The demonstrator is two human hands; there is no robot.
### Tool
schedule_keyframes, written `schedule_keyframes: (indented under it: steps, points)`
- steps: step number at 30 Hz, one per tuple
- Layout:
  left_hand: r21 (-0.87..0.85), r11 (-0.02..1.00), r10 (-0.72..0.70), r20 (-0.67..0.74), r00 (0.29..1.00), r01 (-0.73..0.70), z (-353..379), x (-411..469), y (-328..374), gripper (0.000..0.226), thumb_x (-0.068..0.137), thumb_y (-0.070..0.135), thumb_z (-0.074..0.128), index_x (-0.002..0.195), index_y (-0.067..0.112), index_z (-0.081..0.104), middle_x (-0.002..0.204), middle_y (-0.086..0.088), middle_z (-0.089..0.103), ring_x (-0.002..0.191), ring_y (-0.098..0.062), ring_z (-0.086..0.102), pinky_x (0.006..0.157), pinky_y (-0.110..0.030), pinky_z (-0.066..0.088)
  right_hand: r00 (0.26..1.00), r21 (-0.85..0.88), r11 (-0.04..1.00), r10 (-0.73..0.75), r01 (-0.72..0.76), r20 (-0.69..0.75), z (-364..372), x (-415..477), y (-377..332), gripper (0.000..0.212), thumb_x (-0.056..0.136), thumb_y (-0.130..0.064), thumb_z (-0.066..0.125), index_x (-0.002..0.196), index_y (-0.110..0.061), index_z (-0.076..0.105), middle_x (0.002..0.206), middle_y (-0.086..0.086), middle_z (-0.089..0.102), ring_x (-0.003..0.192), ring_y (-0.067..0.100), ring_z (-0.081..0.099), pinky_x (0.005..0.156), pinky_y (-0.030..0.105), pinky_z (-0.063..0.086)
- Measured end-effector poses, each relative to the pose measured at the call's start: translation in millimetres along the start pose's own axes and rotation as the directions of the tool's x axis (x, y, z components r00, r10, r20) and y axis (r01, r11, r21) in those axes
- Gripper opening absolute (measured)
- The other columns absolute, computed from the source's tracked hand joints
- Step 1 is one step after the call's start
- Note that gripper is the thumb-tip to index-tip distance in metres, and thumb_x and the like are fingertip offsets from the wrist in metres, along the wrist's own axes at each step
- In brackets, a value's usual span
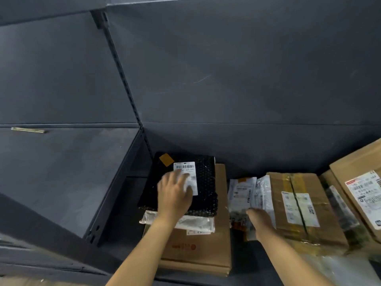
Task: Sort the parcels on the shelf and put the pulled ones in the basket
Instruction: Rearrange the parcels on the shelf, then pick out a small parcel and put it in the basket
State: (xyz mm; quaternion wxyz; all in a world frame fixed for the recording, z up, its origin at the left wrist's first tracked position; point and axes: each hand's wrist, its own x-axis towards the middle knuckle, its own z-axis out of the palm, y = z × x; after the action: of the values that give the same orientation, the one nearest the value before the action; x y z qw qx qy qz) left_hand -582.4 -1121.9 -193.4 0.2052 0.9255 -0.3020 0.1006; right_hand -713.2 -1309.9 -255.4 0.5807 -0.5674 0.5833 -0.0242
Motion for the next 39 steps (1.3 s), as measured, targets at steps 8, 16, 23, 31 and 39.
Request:
schedule_keyframes:
  steps: [8, 16, 23, 31, 39]
  points:
    - [0.006, 0.914, 0.403, 0.105, 0.909, -0.406, 42, -9, 77, 0.033, 0.077, 0.027, 0.046, 0.098, 0.022, 0.071, 0.112, 0.0, 0.067, 0.112, -0.024, 0.059, 0.098, -0.037, 0.042, 0.993, 0.08, 0.993, 0.085, -0.091, 0.08, 17, 10, 11, 0.02, 0.094, -0.016, 0.049, 0.105, -0.003, 0.059, 0.097, 0.016, 0.059, 0.089, 0.028, 0.053, 0.08, 0.038, 0.045]
    - [-0.079, 0.935, 0.354, 0.272, 0.895, -0.346, 63, -14, 105, 0.041, 0.069, 0.027, 0.039, 0.094, 0.024, 0.072, 0.1, 0.008, 0.069, 0.104, -0.016, 0.064, 0.088, -0.029, 0.054, 0.979, -0.038, 0.992, -0.11, 0.118, 0.171, 9, 14, 9, 0.024, 0.095, -0.011, 0.048, 0.072, -0.015, 0.054, 0.083, 0.011, 0.061, 0.075, 0.02, 0.057, 0.075, 0.036, 0.047]
    - [-0.323, 0.94, 0.234, 0.366, 0.901, -0.113, 54, 0, 111, 0.041, 0.091, 0.012, 0.043, 0.13, 0.008, 0.053, 0.137, -0.007, 0.05, 0.138, -0.022, 0.035, 0.113, -0.028, 0.026, 0.891, -0.074, 0.89, -0.454, 0.451, -0.032, -36, -12, -4, 0.039, 0.086, 0.008, 0.05, 0.114, -0.016, 0.063, 0.12, 0.002, 0.058, 0.114, 0.019, 0.054, 0.088, 0.026, 0.045]
    - [-0.552, 0.1, -0.027, 0.83, 0.557, 0.828, 35, 15, 138, 0.041, 0.096, 0.027, 0.052, 0.124, -0.002, 0.055, 0.124, -0.022, 0.062, 0.115, -0.037, 0.059, 0.092, -0.044, 0.051, 0.867, 0.481, 0.778, -0.493, 0.404, 0.069, -110, -55, -14, 0.045, 0.091, 0.014, 0.043, 0.099, -0.022, 0.068, 0.117, -0.001, 0.061, 0.091, 0.022, 0.062, 0.081, 0.038, 0.056]
    - [-0.751, -0.099, 0.069, 0.649, 0.758, 0.653, 12, 16, 147, 0.026, 0.091, -0.006, 0.05, 0.115, -0.004, 0.06, 0.115, -0.022, 0.066, 0.093, -0.032, 0.069, 0.086, -0.045, 0.055, 0.849, 0.596, 0.735, -0.503, 0.324, 0.159, -122, -86, 20, 0.038, 0.086, 0.011, 0.053, 0.113, -0.015, 0.058, 0.115, 0.01, 0.063, 0.095, 0.036, 0.068, 0.069, 0.045, 0.059]
